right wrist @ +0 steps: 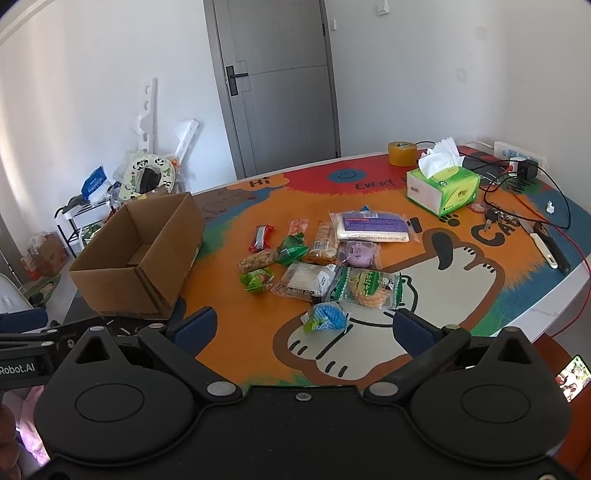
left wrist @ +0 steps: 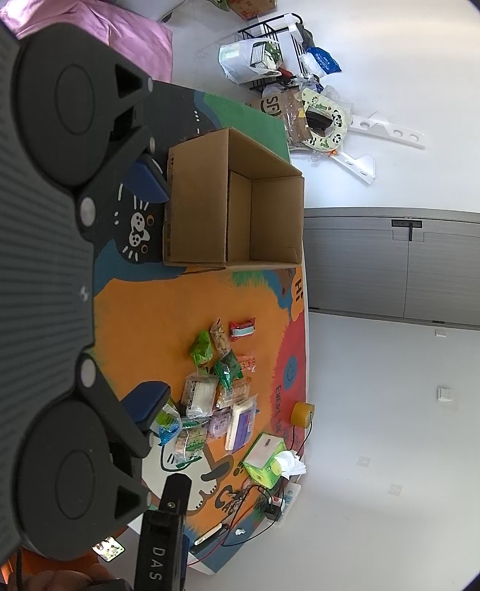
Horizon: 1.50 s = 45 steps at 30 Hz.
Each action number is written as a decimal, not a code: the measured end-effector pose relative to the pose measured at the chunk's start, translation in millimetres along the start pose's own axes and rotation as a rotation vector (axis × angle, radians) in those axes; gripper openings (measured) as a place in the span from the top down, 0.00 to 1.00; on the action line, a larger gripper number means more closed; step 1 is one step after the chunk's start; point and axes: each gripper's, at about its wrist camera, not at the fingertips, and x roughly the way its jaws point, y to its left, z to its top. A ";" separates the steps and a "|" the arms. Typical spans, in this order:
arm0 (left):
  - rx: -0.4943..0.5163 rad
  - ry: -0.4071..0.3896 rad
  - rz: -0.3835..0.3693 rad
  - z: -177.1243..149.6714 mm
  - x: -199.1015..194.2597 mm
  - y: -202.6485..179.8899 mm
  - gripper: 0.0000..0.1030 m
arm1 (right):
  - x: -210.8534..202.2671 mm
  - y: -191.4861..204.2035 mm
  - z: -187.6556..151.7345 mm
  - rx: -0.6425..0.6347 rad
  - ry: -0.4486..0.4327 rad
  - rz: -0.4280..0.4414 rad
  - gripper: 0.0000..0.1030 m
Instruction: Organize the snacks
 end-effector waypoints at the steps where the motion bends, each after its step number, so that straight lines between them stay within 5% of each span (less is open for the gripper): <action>1: 0.000 0.001 0.002 -0.7 -0.1 0.5 0.01 | 0.8 -0.3 0.4 -0.001 -0.001 0.001 0.00; 18: 0.004 0.046 0.016 4.5 45.4 -11.5 0.01 | 35.0 -27.7 -2.7 0.014 -0.002 0.007 0.00; 38: -0.015 0.084 -0.091 10.2 105.1 -39.2 0.03 | 78.7 -70.3 -10.1 0.081 0.031 0.030 0.00; 45: -0.014 0.102 -0.107 9.4 128.0 -46.3 0.05 | 101.4 -76.0 -13.7 0.124 0.089 0.126 0.13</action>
